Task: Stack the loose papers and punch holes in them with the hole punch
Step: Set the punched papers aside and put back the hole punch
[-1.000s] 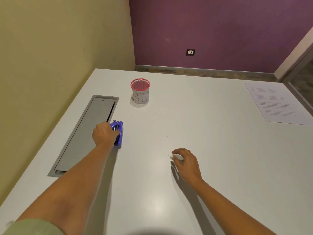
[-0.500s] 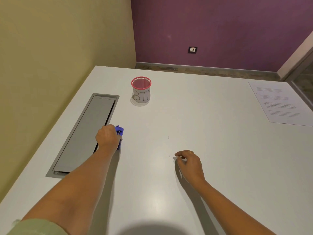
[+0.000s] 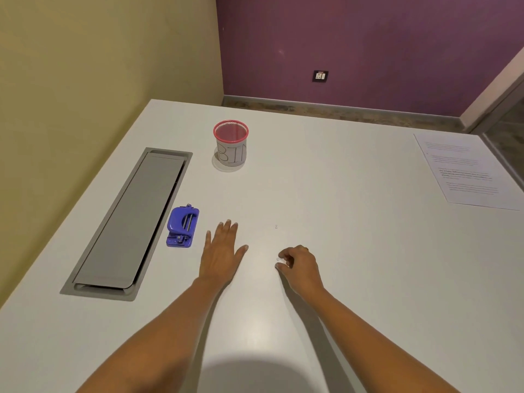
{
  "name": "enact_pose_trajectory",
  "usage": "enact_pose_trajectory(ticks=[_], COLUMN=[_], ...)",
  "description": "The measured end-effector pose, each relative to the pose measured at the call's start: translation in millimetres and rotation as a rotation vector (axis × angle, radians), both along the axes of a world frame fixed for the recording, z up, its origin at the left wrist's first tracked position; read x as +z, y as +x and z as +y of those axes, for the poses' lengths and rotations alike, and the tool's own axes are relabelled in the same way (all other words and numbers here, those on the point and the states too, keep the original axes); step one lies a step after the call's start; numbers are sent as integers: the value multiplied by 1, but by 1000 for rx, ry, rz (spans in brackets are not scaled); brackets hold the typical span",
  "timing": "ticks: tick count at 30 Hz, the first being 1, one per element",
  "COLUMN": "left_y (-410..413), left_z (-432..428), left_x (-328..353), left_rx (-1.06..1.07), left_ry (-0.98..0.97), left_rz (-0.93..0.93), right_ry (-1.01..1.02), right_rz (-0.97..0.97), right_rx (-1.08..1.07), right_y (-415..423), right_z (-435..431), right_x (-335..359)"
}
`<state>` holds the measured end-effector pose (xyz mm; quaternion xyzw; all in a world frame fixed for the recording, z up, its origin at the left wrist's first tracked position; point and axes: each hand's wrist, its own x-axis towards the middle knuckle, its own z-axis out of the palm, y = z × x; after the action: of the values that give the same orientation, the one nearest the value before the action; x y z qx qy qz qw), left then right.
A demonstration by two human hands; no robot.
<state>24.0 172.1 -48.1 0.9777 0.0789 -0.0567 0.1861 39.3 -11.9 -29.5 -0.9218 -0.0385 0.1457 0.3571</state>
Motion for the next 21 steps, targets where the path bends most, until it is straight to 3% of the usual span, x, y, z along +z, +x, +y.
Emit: enact_pose_trajectory(ticks=[7,16,18,21], left_y=[-6,-4,-4,-4], left_z=[-5,-5,-6,-6], left_x=[-13,-14,-15,-14], left_rx=[67,100,104,109], left_ry=[87,54,55,69], left_rz=[-81,-117,-119,-125], right_ry=[12,-17,56,402], right_rz=[-9,87,123,220], right_rx=[-18,13,-46,-297], right_y=[4,11,15,30], right_z=[7,9,10,10], right_x=[-5,-3,0,7])
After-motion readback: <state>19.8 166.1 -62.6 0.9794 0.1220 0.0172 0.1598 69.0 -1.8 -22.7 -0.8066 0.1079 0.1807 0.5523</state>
